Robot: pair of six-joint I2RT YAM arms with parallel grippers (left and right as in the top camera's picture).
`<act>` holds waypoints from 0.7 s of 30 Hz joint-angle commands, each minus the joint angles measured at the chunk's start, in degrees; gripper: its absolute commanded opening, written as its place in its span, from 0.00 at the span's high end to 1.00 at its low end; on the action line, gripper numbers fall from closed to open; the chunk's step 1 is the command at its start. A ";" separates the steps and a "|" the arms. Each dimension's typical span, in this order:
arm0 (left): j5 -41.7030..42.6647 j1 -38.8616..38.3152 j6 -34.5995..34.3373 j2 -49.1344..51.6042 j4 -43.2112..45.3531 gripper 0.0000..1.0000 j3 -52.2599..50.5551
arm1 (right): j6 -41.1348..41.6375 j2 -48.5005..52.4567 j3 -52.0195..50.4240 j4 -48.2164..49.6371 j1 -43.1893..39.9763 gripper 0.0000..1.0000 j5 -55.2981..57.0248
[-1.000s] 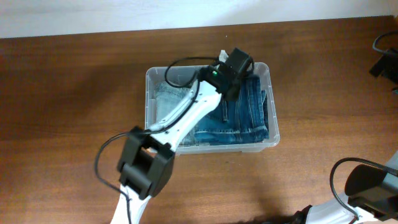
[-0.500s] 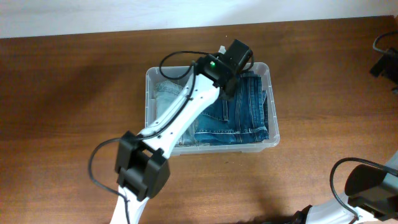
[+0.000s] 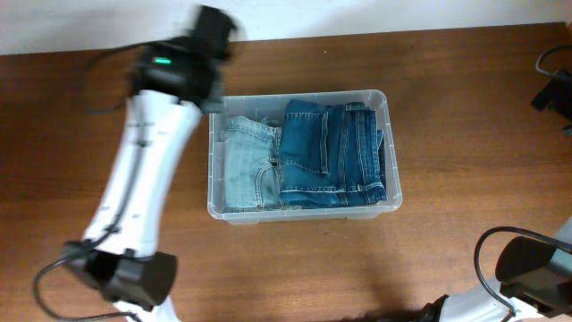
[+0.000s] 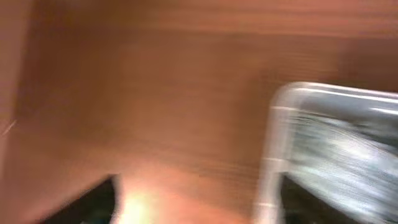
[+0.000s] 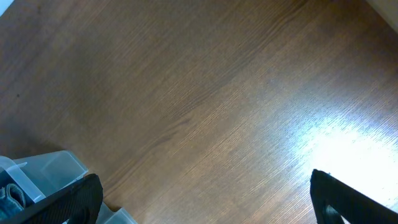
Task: Pack container
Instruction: 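Release the jeans and withdraw the left gripper to the left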
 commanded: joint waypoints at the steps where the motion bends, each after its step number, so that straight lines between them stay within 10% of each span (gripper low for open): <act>1: -1.57 7.13 -1.92 -1.75 -2.60 0.00 0.76 | 0.24 -0.02 -0.11 -0.02 -0.09 0.01 0.50; 21: 3.06 19.58 -2.93 -1.68 -3.72 0.00 0.68 | 0.24 -0.02 -0.11 -0.02 -0.09 0.01 0.50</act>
